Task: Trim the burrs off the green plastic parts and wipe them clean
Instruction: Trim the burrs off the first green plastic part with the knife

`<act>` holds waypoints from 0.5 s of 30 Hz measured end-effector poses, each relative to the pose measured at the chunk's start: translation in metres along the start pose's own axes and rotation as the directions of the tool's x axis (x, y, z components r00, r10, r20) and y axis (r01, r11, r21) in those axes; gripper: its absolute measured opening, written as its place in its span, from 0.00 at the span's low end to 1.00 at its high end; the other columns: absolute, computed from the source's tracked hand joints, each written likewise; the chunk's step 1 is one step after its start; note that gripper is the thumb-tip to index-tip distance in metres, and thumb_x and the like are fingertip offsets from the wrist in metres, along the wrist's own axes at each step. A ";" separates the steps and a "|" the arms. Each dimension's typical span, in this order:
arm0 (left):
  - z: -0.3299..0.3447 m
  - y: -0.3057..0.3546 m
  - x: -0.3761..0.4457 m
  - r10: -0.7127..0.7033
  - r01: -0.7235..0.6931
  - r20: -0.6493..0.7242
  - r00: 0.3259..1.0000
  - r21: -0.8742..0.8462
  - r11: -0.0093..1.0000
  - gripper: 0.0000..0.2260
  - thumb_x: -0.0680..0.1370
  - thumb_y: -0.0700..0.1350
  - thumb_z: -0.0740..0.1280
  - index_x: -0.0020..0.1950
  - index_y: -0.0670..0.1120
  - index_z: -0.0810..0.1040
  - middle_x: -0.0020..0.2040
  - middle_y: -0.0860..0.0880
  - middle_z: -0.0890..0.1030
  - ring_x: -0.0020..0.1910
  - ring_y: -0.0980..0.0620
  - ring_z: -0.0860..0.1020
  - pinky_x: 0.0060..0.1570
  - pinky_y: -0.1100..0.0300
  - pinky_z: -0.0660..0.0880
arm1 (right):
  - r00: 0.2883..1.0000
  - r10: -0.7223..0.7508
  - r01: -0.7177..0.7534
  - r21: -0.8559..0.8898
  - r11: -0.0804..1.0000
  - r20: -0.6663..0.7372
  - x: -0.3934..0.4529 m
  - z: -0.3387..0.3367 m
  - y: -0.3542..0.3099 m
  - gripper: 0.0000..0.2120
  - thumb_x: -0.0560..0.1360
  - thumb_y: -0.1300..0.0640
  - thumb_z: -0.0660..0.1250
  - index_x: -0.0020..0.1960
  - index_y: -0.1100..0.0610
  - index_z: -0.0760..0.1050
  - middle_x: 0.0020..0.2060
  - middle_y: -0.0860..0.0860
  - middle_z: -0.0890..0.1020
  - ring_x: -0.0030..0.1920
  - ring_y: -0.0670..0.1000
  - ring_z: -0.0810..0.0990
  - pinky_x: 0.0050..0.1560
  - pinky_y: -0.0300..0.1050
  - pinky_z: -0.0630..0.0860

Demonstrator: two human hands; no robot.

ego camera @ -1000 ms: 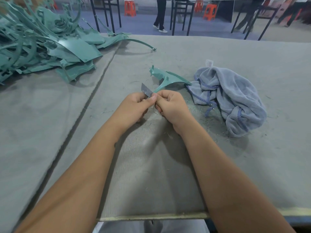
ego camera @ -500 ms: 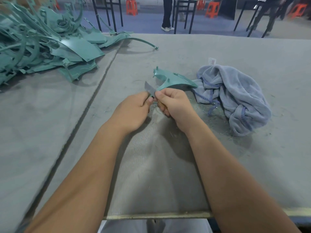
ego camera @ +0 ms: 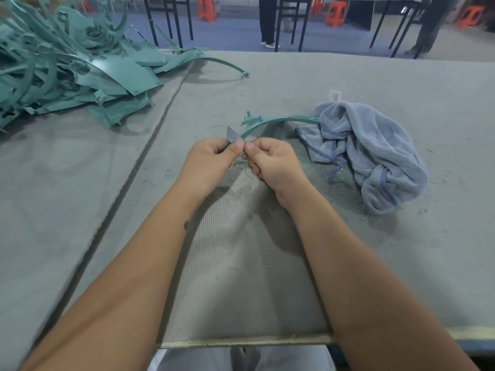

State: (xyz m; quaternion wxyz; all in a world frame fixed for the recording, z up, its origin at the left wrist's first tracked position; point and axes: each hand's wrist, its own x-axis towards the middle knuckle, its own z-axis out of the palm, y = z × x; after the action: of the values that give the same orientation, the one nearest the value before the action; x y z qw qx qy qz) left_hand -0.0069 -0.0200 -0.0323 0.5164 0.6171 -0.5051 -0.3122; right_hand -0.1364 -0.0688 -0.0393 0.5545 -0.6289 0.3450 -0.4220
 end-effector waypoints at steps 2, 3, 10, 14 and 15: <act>0.003 -0.001 0.001 0.020 -0.020 -0.032 0.999 -0.006 1.000 0.16 0.79 0.49 0.66 0.33 0.46 0.74 0.26 0.54 0.63 0.23 0.59 0.59 0.24 0.63 0.57 | 1.000 0.000 0.000 -0.001 1.000 -0.025 0.000 0.000 0.000 0.14 0.80 0.62 0.62 0.36 0.58 0.74 0.24 0.52 0.67 0.23 0.42 0.63 0.25 0.33 0.61; 0.004 -0.001 0.001 0.029 -0.029 -0.050 0.998 -0.012 1.000 0.16 0.79 0.49 0.67 0.32 0.48 0.76 0.24 0.56 0.62 0.22 0.59 0.59 0.23 0.65 0.57 | 0.999 0.001 -0.001 -0.003 1.000 -0.037 0.000 0.000 0.000 0.14 0.80 0.62 0.62 0.35 0.58 0.74 0.24 0.52 0.68 0.23 0.42 0.63 0.24 0.33 0.61; 0.014 -0.006 0.005 0.098 -0.089 -0.176 0.980 0.055 0.995 0.10 0.77 0.55 0.69 0.36 0.57 0.82 0.22 0.60 0.71 0.23 0.63 0.67 0.25 0.71 0.61 | 0.995 0.024 -0.019 0.054 0.998 -0.098 0.002 -0.001 -0.001 0.13 0.80 0.62 0.62 0.37 0.59 0.74 0.21 0.47 0.68 0.22 0.41 0.63 0.25 0.32 0.61; 0.015 -0.006 0.005 0.130 -0.117 -0.182 0.975 0.080 0.990 0.09 0.77 0.59 0.66 0.38 0.59 0.81 0.25 0.56 0.74 0.24 0.67 0.70 0.25 0.75 0.61 | 0.991 0.027 -0.017 0.076 0.997 -0.134 0.002 0.001 0.001 0.12 0.80 0.62 0.62 0.38 0.60 0.74 0.20 0.45 0.68 0.21 0.40 0.63 0.25 0.32 0.61; 0.015 -0.006 0.005 0.138 -0.126 -0.182 0.974 0.079 0.989 0.09 0.77 0.59 0.66 0.39 0.60 0.81 0.30 0.53 0.75 0.24 0.68 0.70 0.25 0.75 0.61 | 0.990 0.021 -0.012 0.068 0.998 -0.141 0.002 0.003 0.001 0.13 0.80 0.62 0.63 0.37 0.60 0.74 0.20 0.45 0.68 0.22 0.41 0.63 0.25 0.32 0.61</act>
State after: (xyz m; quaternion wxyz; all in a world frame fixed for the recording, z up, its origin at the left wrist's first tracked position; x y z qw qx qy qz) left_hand -0.0171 -0.0295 -0.0412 0.5603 0.6256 -0.5044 -0.2009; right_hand -0.1332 -0.0697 -0.0402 0.5528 -0.5754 0.3744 -0.4725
